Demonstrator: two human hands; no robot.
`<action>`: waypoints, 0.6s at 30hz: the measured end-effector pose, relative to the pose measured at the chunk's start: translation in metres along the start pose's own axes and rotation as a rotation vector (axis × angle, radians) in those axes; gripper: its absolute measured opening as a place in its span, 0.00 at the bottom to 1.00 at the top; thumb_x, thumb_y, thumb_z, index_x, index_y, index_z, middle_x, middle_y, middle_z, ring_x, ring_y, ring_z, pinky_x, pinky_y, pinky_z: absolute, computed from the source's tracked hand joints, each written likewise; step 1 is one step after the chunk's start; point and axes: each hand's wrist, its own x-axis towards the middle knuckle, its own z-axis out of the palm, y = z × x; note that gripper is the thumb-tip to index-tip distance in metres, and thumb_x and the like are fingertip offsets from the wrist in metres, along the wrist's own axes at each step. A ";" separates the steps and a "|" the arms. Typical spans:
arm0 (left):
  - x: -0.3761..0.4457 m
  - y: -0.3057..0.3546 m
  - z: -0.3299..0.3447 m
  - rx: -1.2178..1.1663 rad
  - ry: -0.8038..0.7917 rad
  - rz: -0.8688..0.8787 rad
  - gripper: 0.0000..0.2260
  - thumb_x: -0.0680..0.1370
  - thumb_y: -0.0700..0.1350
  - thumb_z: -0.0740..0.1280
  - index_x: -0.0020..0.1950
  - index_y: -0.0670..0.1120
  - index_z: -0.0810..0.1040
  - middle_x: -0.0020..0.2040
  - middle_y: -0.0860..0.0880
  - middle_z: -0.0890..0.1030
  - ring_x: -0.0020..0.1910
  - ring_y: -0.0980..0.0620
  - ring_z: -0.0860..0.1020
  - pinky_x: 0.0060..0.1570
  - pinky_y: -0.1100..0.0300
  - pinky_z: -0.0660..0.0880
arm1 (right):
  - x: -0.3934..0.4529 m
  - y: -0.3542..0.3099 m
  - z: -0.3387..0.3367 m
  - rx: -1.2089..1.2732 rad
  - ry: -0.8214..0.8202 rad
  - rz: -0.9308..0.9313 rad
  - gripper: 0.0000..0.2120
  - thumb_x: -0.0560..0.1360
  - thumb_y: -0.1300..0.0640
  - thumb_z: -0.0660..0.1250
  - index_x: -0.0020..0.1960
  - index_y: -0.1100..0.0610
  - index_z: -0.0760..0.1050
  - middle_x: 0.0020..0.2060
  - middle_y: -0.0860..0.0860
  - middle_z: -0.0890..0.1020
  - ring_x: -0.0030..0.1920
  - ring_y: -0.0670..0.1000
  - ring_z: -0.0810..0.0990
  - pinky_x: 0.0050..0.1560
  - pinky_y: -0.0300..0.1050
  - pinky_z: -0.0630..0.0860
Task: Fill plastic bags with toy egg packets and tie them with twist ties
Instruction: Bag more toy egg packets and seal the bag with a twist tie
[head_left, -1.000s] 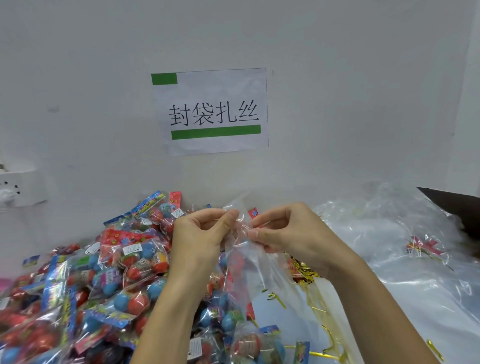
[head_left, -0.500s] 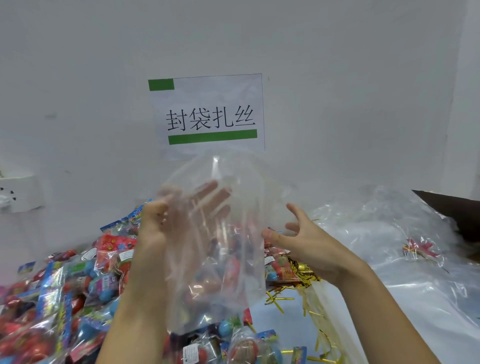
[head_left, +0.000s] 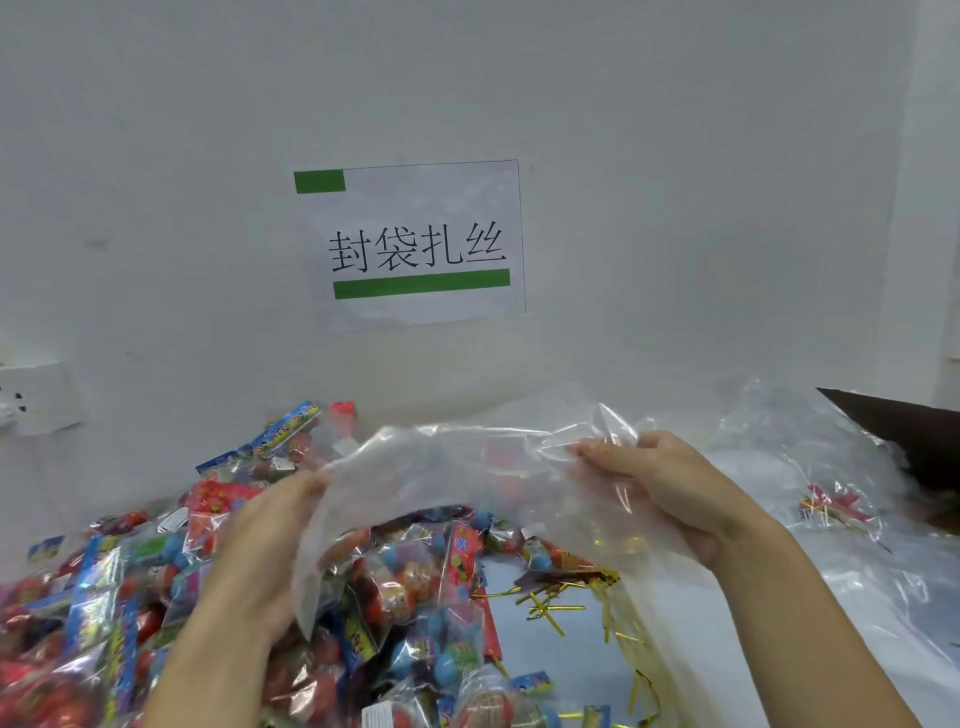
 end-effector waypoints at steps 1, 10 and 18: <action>-0.002 0.002 0.000 0.045 0.005 0.003 0.04 0.78 0.45 0.71 0.48 0.47 0.85 0.44 0.50 0.86 0.41 0.51 0.85 0.40 0.53 0.83 | 0.000 -0.001 -0.004 -0.044 0.037 0.002 0.13 0.76 0.59 0.72 0.52 0.71 0.81 0.45 0.63 0.86 0.40 0.56 0.82 0.34 0.43 0.80; -0.015 0.007 0.027 0.179 0.023 0.127 0.09 0.78 0.46 0.72 0.42 0.42 0.84 0.29 0.43 0.81 0.21 0.53 0.72 0.22 0.62 0.69 | -0.012 -0.015 -0.031 -0.156 0.102 0.070 0.06 0.75 0.63 0.71 0.47 0.66 0.83 0.45 0.62 0.86 0.39 0.53 0.84 0.39 0.40 0.77; -0.025 0.010 0.040 0.183 0.056 0.176 0.08 0.78 0.49 0.71 0.47 0.44 0.82 0.29 0.48 0.81 0.25 0.54 0.78 0.25 0.62 0.75 | -0.018 -0.024 -0.040 -0.142 0.257 0.026 0.04 0.76 0.61 0.73 0.45 0.63 0.83 0.34 0.54 0.85 0.32 0.47 0.85 0.28 0.32 0.76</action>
